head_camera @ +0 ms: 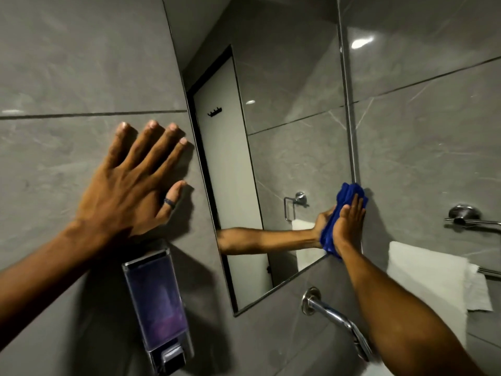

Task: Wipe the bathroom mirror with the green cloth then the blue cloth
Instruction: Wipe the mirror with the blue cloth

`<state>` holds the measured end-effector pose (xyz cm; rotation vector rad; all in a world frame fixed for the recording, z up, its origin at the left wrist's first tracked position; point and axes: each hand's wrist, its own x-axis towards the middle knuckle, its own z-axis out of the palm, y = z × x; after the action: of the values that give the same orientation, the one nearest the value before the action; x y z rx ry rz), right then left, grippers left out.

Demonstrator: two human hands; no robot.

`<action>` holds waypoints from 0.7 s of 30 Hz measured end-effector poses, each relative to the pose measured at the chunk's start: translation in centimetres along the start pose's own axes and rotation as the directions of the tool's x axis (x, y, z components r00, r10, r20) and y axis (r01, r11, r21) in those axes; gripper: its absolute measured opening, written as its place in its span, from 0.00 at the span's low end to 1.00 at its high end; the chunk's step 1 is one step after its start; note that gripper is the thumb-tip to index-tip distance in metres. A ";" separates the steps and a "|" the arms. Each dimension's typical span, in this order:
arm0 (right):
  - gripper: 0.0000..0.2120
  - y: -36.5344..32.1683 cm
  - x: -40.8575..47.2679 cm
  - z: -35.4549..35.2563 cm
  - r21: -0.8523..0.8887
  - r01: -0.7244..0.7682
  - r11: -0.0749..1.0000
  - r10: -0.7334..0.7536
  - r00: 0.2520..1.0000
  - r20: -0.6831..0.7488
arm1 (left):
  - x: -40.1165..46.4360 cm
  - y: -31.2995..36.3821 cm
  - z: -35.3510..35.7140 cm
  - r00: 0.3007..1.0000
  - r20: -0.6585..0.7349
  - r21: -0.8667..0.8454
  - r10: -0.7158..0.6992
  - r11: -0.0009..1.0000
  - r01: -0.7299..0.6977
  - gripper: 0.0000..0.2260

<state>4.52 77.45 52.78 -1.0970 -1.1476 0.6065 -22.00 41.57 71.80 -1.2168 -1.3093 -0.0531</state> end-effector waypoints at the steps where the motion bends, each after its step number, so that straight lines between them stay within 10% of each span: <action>1: 0.24 0.0 0.4 0.0 -0.013 -0.044 0.999 0.043 0.999 -0.012 | 0.2 0.3 0.0 1.000 0.002 0.006 0.006 1.000 -0.006 0.34; 5: 0.25 -3.8 -3.0 2.0 0.044 -0.160 0.986 0.160 0.987 -0.010 | 0.2 0.0 0.1 1.000 0.020 0.023 0.002 1.000 -0.003 0.34; 11: 0.26 -13.0 -15.5 5.5 0.043 0.331 0.943 -0.332 0.943 0.023 | 0.4 -0.1 0.0 0.999 0.048 0.019 0.005 1.000 -0.006 0.34; 15: 0.27 -17.1 -20.2 6.0 -0.045 0.749 0.661 -0.730 0.656 0.193 | 0.3 0.0 -0.7 0.998 0.059 -0.020 0.009 1.000 -0.008 0.34; 21: 0.28 -18.1 -13.7 5.0 -0.028 0.991 0.130 -0.927 0.131 0.352 | 3.0 -2.6 -2.3 0.995 0.088 -0.016 0.042 0.999 -0.040 0.34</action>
<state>-7.30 60.73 63.77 -0.1958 -1.9204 -0.5539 -21.03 40.59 76.20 -1.2696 -1.3616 0.0210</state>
